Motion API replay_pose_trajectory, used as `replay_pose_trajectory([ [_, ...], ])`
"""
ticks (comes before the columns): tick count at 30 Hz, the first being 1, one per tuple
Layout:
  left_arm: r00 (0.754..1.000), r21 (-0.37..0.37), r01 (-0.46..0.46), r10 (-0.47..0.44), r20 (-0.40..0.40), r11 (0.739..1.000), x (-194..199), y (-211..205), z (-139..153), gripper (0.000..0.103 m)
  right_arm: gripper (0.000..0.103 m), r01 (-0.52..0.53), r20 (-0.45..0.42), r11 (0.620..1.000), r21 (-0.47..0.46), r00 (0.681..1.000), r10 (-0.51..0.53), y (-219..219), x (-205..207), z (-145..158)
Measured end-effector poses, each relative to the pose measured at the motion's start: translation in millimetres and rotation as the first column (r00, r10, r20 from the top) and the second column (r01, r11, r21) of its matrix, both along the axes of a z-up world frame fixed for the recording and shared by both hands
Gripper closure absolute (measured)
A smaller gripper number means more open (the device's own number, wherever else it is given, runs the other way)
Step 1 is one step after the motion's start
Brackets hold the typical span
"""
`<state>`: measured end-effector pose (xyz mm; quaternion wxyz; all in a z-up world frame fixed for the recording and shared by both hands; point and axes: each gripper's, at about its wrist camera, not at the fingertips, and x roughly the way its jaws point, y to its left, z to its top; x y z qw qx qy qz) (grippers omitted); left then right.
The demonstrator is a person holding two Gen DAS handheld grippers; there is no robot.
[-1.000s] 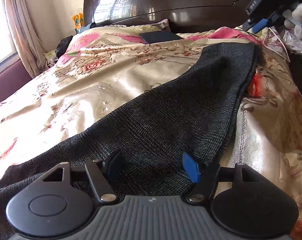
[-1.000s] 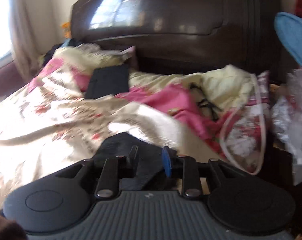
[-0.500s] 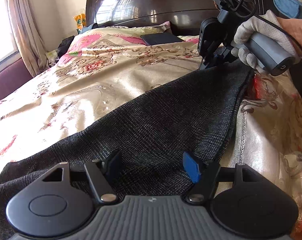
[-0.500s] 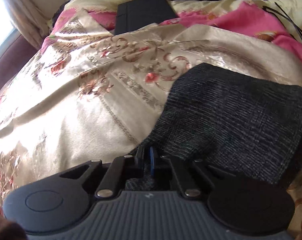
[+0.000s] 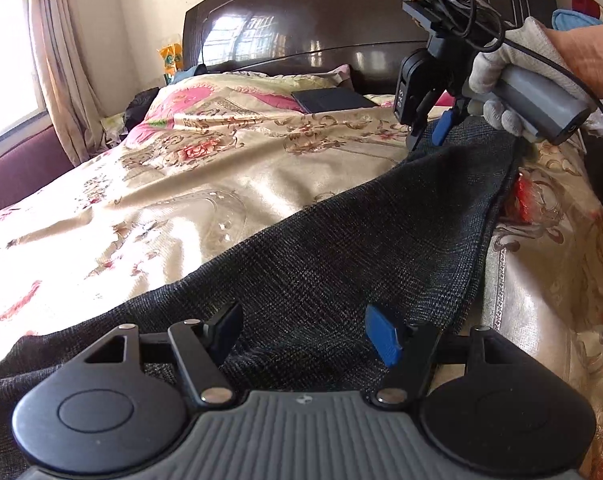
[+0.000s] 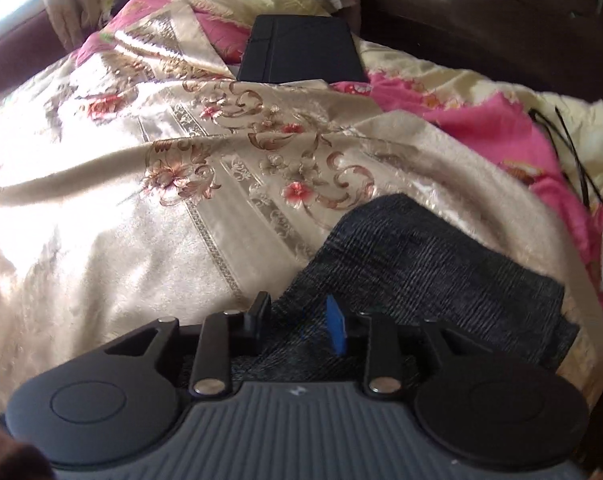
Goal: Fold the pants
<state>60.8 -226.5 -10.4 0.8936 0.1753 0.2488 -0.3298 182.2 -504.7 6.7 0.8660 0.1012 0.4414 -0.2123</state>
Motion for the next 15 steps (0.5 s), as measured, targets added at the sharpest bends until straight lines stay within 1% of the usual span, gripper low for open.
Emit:
replay_pose_trajectory([
  [2,1.0,-0.006,-0.003,0.003,-0.006,1.0,1,0,1,0.022,0.067,-0.018,-0.025,1.0,0.004,1.0,0.018,-18,5,3],
  [3,1.0,-0.007,-0.004,0.004,-0.007,1.0,1,0,1,0.022,0.065,0.019,-0.021,0.999,0.038,1.0,-0.018,-29,5,4],
  [5,1.0,-0.006,-0.007,0.007,-0.011,1.0,2,-1,1,0.022,0.064,0.065,0.003,0.986,0.153,0.998,-0.066,-45,1,4],
  [8,1.0,0.004,0.0,0.0,-0.014,1.0,4,-5,-1,0.022,0.062,0.088,0.012,0.954,0.287,0.995,-0.096,-47,-1,-4],
  [9,1.0,0.011,0.005,-0.004,-0.013,1.0,4,-7,-2,0.022,0.061,0.093,0.005,0.949,0.3,0.995,-0.099,-44,2,-9],
  [11,1.0,0.026,0.011,-0.01,-0.011,1.0,6,-11,-4,0.022,0.057,0.094,-0.017,0.961,0.258,0.996,-0.093,-35,13,-16],
  [13,1.0,0.032,0.015,-0.015,-0.006,0.999,5,-12,-5,0.022,0.047,0.097,-0.018,0.971,0.218,0.995,-0.095,-27,22,-21],
  [14,1.0,0.033,0.017,-0.017,-0.007,0.999,6,-12,-5,0.022,0.046,0.091,-0.028,0.978,0.187,0.996,-0.087,-22,27,-22],
  [15,1.0,0.031,0.017,-0.017,-0.009,0.999,6,-12,-5,0.022,0.048,0.071,-0.048,0.988,0.138,0.997,-0.065,-17,31,-23],
])
